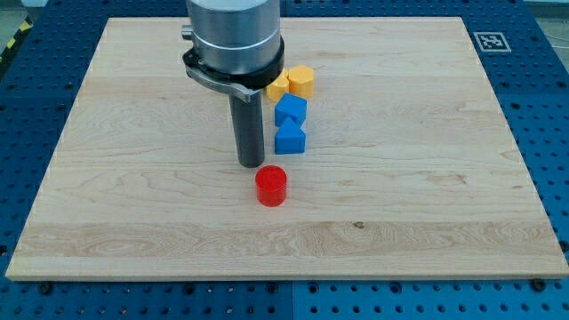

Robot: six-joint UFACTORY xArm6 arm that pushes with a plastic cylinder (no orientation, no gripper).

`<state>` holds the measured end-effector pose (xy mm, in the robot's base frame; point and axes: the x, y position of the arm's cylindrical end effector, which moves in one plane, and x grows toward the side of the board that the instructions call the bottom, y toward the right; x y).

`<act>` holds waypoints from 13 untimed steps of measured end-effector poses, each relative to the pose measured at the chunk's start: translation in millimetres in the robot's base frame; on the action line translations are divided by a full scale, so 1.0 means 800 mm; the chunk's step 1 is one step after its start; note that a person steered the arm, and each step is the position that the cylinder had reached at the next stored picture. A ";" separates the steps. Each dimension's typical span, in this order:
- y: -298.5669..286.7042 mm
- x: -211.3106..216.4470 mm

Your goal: Separate red star from the green star

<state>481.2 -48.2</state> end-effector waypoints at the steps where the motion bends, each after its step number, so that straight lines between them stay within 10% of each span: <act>1: -0.003 -0.003; 7: -0.046 -0.145; 13: -0.087 -0.150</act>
<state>361.0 -117.9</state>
